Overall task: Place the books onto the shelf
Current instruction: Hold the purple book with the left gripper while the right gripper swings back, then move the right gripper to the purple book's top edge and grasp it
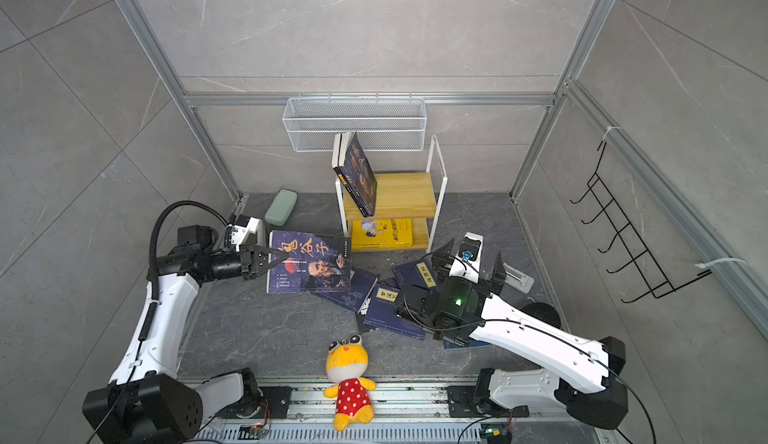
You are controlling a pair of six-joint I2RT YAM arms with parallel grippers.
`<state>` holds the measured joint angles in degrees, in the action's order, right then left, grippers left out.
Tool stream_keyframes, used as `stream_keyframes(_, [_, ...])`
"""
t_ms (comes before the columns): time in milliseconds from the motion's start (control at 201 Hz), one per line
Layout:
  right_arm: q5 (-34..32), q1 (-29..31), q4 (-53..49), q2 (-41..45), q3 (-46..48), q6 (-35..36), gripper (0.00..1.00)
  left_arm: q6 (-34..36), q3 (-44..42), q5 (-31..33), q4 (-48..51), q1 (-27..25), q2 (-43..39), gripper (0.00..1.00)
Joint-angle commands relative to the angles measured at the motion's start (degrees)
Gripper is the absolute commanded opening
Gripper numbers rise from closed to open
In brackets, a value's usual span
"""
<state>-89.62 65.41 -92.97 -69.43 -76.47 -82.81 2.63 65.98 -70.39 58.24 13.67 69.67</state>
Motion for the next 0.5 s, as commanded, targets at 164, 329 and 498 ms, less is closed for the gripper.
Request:
stream_keyframes(164, [-9.6, 5.4, -8.3, 3.2, -0.9, 0.4, 1.00, 13.3, 9.8, -5.5, 20.3, 10.8, 3.0, 0.00])
stream_keyframes(329, [-9.6, 6.7, -8.2, 4.1, -1.9, 1.1, 1.00, 13.0, 7.8, -6.4, 19.5, 14.1, 1.8, 0.00])
stream_keyframes(498, [-8.6, 8.7, 0.0, 7.6, 1.7, 4.8, 1.00, 11.9, 8.5, -7.6, 18.9, 16.1, 1.7, 0.00])
